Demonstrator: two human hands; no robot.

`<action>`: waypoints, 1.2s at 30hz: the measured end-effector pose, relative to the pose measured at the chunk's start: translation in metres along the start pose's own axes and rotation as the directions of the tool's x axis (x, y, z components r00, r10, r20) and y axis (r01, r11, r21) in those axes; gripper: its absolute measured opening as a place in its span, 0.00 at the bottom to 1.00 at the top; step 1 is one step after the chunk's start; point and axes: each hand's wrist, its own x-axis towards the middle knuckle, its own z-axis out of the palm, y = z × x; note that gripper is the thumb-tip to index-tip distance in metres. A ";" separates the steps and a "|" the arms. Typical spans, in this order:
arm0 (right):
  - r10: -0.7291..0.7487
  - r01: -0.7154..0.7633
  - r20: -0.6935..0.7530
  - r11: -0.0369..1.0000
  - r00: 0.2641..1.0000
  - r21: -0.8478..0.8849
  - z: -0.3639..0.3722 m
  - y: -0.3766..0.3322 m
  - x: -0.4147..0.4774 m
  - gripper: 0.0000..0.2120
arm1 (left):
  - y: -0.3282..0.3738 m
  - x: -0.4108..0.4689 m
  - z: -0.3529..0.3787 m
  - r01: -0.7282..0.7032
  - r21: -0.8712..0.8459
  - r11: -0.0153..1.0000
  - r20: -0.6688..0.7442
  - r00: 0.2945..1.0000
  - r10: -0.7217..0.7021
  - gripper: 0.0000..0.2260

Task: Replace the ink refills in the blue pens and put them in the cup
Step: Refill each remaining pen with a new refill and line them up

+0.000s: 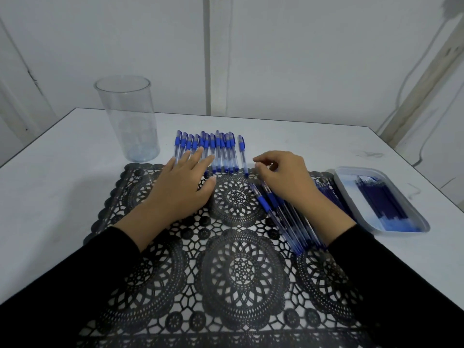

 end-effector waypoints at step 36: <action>0.163 -0.102 -0.053 0.807 0.985 0.582 0.014 -0.037 -0.024 0.10 | 0.034 0.003 0.005 -0.176 -0.634 0.753 -0.366 0.926 -0.092 0.21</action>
